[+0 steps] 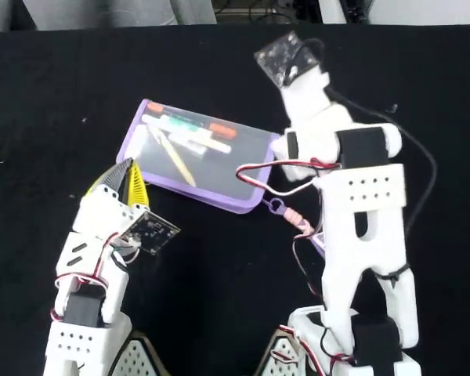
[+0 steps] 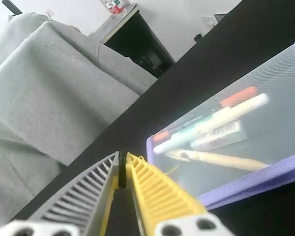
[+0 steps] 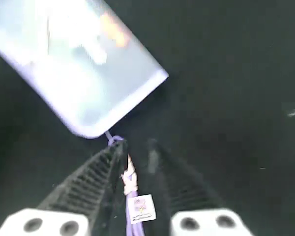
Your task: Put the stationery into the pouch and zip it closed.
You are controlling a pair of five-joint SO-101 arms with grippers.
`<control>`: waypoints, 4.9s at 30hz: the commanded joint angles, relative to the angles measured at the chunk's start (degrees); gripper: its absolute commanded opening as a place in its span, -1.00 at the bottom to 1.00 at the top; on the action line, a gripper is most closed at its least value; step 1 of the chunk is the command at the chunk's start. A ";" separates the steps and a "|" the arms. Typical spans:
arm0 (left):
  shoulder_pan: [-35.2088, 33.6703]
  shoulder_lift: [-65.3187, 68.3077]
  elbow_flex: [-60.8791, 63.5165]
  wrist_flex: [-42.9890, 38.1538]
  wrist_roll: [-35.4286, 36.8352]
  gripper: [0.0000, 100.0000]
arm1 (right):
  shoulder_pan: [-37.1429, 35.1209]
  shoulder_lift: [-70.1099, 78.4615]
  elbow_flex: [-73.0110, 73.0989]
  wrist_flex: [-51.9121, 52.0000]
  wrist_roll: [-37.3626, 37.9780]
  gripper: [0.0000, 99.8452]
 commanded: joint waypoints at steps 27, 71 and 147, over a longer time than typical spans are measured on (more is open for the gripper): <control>-3.12 0.09 0.92 9.14 0.62 -0.94 | 6.77 5.23 42.86 -29.63 21.89 -0.63; 11.12 -0.09 0.92 13.98 1.41 -0.55 | -7.30 -6.99 1.27 2.99 14.77 -0.98; 17.45 22.51 1.19 -24.79 0.26 -0.56 | -21.80 -2.33 -18.24 13.36 5.10 -0.98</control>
